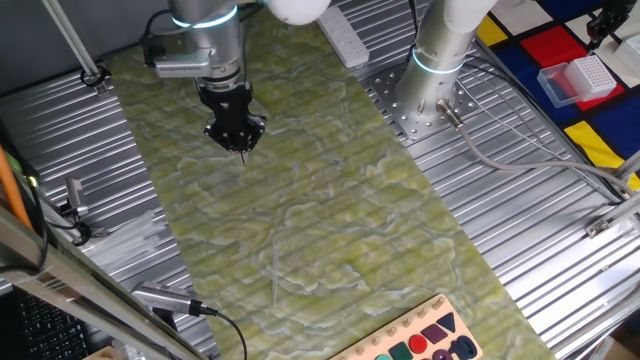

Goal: Insert a large pipette tip into the holder for large pipette tips

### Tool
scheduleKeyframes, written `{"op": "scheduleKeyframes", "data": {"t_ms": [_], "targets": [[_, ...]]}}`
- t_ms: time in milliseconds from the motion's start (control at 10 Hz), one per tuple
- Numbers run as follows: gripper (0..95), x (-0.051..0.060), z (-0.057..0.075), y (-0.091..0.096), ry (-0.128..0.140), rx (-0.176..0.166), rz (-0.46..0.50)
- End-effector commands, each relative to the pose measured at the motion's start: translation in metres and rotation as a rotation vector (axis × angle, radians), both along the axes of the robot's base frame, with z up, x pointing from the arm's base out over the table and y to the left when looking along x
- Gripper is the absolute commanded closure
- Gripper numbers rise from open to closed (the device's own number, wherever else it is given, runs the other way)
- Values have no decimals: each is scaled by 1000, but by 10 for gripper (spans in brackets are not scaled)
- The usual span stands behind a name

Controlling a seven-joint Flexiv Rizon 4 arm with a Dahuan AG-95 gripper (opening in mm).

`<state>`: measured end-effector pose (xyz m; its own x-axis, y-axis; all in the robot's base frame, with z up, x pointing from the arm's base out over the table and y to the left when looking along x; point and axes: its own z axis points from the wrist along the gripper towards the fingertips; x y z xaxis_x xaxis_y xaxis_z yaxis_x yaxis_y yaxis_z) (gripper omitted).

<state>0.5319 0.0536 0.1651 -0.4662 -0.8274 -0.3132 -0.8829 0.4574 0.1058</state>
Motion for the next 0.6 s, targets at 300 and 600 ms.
{"op": "scheduleKeyframes", "data": {"t_ms": [300, 600], "targets": [[950, -1, 0, 0, -3, 15, -4], [950, 0, -3, 5, -10, 28, -17]]}}
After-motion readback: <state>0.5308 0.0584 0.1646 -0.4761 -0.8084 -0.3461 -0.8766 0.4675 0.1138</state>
